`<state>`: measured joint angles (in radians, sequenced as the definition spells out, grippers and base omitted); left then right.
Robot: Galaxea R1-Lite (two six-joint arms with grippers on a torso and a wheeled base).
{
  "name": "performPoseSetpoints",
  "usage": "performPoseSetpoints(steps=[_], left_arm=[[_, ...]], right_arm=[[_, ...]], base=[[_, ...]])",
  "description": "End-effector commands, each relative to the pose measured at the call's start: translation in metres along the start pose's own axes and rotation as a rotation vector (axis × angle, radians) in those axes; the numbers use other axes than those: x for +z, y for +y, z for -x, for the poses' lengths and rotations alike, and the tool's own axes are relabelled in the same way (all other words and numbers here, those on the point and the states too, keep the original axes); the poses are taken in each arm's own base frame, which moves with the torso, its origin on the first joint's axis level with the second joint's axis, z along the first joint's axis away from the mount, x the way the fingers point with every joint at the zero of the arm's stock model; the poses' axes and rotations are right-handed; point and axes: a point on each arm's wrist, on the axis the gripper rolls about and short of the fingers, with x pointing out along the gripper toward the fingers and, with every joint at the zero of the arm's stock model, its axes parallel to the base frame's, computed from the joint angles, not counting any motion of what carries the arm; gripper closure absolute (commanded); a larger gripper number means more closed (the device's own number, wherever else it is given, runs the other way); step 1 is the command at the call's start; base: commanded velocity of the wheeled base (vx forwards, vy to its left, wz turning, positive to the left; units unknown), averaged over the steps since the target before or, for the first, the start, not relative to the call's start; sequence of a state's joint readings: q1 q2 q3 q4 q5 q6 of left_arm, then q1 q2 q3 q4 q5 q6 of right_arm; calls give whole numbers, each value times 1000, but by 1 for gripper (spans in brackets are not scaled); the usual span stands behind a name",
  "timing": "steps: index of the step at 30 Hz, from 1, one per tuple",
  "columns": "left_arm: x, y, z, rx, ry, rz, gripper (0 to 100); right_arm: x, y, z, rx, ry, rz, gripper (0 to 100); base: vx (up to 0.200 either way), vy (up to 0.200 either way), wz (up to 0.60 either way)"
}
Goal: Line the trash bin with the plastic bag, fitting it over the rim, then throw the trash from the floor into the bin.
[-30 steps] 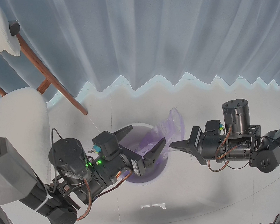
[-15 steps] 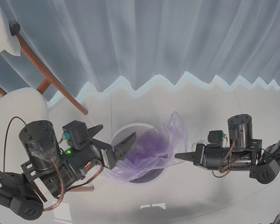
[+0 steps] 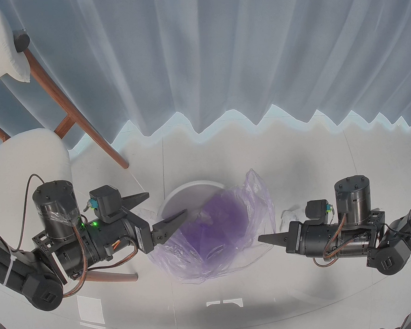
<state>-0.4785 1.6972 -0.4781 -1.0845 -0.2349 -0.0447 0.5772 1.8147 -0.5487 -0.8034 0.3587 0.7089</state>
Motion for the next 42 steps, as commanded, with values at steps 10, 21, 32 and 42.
performPoseSetpoints(steps=[10, 21, 32, 42], left_arm=[[-38, 45, 3, -205, -18, -193, 0], [-57, 61, 2, -277, 4, -169, 0], [-72, 54, 5, -289, 63, -133, 0], [-79, 47, -2, -231, 98, -132, 100]], right_arm=[[-1, 0, -1, 4, 11, -1, 100], [-3, -1, -2, 8, 22, -1, 100], [-1, 3, 1, 32, 22, 0, 100], [-3, 3, 4, 54, 40, 4, 100]], base=[[0, 0, 0], [0, 0, 0], [0, 0, 0], [0, 0, 0]])
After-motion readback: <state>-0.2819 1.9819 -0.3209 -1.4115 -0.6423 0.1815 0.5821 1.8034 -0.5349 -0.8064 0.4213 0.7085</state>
